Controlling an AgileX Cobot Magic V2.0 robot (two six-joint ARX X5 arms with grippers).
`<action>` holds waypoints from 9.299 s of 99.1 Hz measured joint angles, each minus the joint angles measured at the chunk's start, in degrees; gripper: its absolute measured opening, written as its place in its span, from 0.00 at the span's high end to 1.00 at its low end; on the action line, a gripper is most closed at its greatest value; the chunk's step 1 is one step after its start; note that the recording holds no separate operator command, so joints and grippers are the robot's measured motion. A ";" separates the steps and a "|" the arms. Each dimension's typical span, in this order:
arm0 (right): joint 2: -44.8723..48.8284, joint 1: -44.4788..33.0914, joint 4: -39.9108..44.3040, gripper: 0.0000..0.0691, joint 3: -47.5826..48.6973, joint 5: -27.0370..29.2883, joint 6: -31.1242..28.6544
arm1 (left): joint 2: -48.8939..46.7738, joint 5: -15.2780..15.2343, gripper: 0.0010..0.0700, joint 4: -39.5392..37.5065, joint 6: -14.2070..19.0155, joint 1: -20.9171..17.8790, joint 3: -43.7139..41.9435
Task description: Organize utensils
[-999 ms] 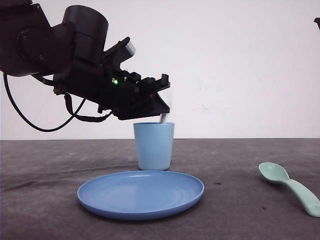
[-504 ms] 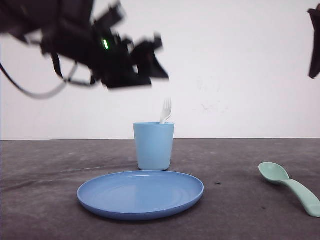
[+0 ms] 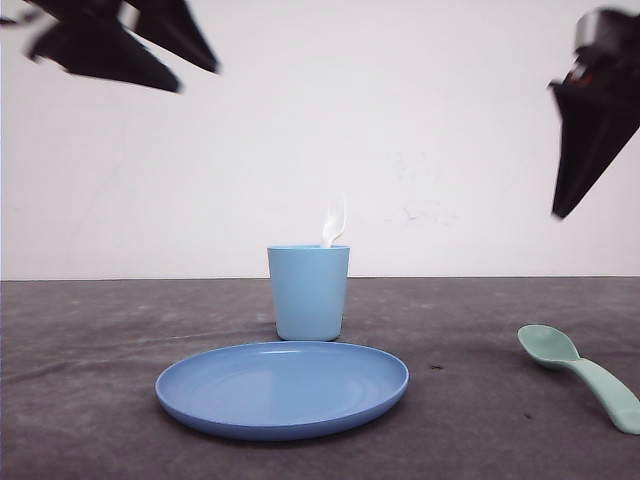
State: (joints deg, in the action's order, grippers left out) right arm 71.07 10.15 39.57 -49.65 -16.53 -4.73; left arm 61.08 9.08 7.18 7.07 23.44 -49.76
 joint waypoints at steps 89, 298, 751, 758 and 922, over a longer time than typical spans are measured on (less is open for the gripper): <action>18.58 10.14 -14.27 0.15 0.04 3.96 -2.67 | -13.57 -6.80 0.61 22.60 -0.26 -15.82 1.31; 30.36 25.03 -62.88 0.97 -15.96 4.79 4.70 | -13.57 -6.60 0.61 22.45 -1.51 -15.82 1.31; 34.95 24.55 -59.95 0.31 -4.74 0.48 1.66 | -13.57 -6.60 0.61 23.54 -3.06 -15.82 1.31; 34.62 24.59 -59.63 0.31 -4.74 0.48 1.70 | -13.57 -6.60 0.61 23.54 -3.15 -15.82 1.31; 13.99 37.53 -76.52 0.32 23.65 7.80 -0.20 | -13.57 -6.58 0.61 23.47 -4.13 -15.82 1.31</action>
State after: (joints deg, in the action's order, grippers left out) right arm 85.06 47.68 -36.95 -26.00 -8.73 -4.93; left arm 47.51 2.50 30.65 2.94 7.62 -48.45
